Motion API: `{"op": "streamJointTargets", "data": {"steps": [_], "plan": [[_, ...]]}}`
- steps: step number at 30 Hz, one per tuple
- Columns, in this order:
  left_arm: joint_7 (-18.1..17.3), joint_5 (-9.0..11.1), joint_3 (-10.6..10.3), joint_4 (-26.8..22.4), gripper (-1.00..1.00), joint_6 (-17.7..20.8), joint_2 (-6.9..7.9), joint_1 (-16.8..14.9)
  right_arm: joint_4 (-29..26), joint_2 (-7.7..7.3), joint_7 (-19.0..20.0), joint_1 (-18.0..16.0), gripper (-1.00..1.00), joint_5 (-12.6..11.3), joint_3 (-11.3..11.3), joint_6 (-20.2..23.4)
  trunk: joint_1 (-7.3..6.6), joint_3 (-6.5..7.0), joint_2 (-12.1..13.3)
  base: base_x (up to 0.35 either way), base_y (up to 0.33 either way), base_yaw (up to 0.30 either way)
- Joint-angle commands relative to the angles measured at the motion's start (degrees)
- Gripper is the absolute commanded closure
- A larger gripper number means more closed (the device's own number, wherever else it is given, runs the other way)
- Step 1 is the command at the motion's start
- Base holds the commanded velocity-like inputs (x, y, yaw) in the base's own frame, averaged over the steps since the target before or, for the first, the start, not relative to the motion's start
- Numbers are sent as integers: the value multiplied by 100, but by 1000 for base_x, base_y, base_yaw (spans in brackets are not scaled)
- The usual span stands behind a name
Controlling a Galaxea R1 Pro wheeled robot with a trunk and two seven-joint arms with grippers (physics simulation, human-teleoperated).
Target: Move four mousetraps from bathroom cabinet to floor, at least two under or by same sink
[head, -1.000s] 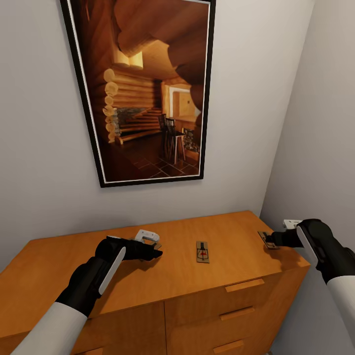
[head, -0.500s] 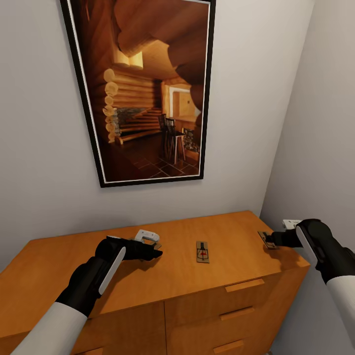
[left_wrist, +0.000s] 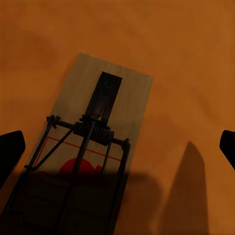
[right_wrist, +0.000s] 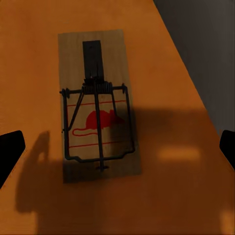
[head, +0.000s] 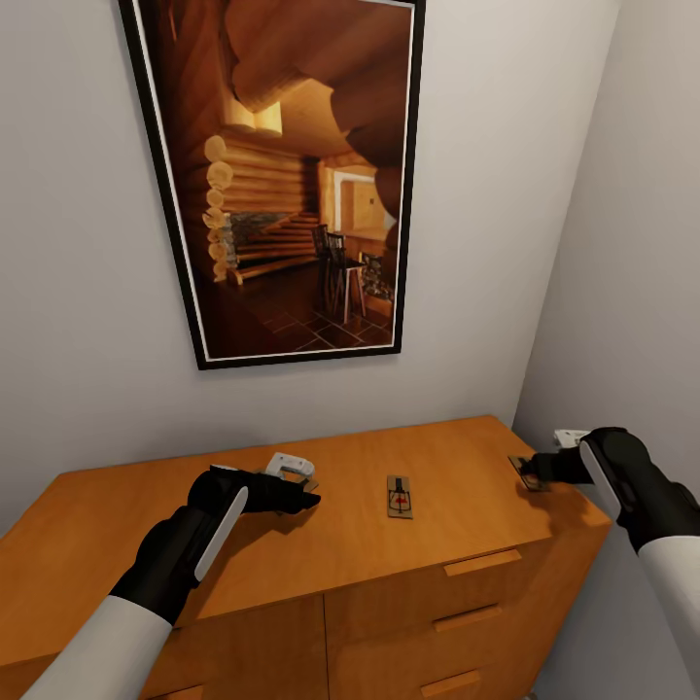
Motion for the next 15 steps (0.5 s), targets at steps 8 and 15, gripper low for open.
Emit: {"op": "streamJointTargets", "data": {"steps": [8, 15], "plan": [[31, 55, -9, -5, -100, 28, 5, -5, 56, 9, -24, -73, -100, -46, 3, 24, 0, -7, -4, 0, 0, 0], [31, 55, -9, -5, -100, 28, 5, -5, 57, 11, -23, -83, -100, -45, 14, 24, 0, -7, -4, 0, 0, 0]]}}
